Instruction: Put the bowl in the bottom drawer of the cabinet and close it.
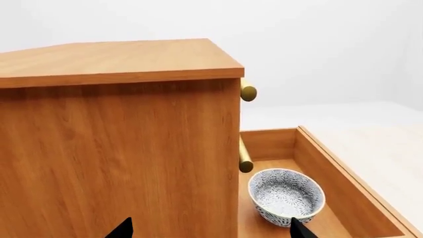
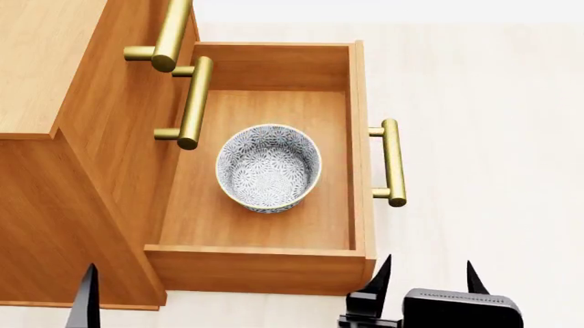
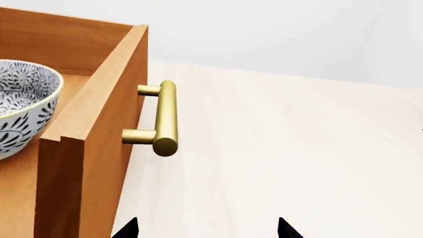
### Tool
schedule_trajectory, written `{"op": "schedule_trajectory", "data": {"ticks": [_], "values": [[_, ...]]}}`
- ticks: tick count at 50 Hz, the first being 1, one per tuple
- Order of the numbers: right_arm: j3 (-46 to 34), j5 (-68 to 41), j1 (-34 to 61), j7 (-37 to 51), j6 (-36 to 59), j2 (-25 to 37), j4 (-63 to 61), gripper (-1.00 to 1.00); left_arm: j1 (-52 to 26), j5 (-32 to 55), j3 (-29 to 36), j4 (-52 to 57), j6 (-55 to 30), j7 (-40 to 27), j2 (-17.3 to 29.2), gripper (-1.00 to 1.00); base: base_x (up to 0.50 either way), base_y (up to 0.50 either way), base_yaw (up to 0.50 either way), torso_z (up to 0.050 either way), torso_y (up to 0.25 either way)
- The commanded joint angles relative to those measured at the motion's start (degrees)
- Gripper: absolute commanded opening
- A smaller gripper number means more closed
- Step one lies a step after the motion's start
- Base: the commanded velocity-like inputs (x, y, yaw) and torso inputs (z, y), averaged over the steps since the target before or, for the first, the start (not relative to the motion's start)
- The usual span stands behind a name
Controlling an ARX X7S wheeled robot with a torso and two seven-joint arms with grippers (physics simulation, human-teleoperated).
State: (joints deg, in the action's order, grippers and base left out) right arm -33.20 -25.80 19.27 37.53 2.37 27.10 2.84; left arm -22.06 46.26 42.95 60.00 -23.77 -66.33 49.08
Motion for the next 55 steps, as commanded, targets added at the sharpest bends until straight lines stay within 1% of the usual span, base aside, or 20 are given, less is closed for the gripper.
{"op": "schedule_trajectory", "data": {"ticks": [1, 42, 55], "values": [[-0.1, 2.2, 1.1, -2.9, -1.1, -3.5, 3.5, 1.0, -1.2, -1.2, -1.8, -5.3, 4.1, 0.6, -1.5, 1.0, 0.0, 0.0, 0.0, 0.0, 0.0], [-3.2, 3.2, 1.1, -4.8, -3.0, -6.8, 4.8, 1.0, -0.9, -2.1, -1.0, -5.7, 4.9, 0.7, -1.3, 1.0, 0.0, 0.0, 0.0, 0.0, 0.0], [-5.7, 4.3, 4.1, -5.7, -0.1, -8.3, 4.3, 1.0, -1.0, -1.9, -1.0, -5.6, 5.1, 0.6, -1.0, 1.0, 0.0, 0.0, 0.0, 0.0, 0.0]]}}
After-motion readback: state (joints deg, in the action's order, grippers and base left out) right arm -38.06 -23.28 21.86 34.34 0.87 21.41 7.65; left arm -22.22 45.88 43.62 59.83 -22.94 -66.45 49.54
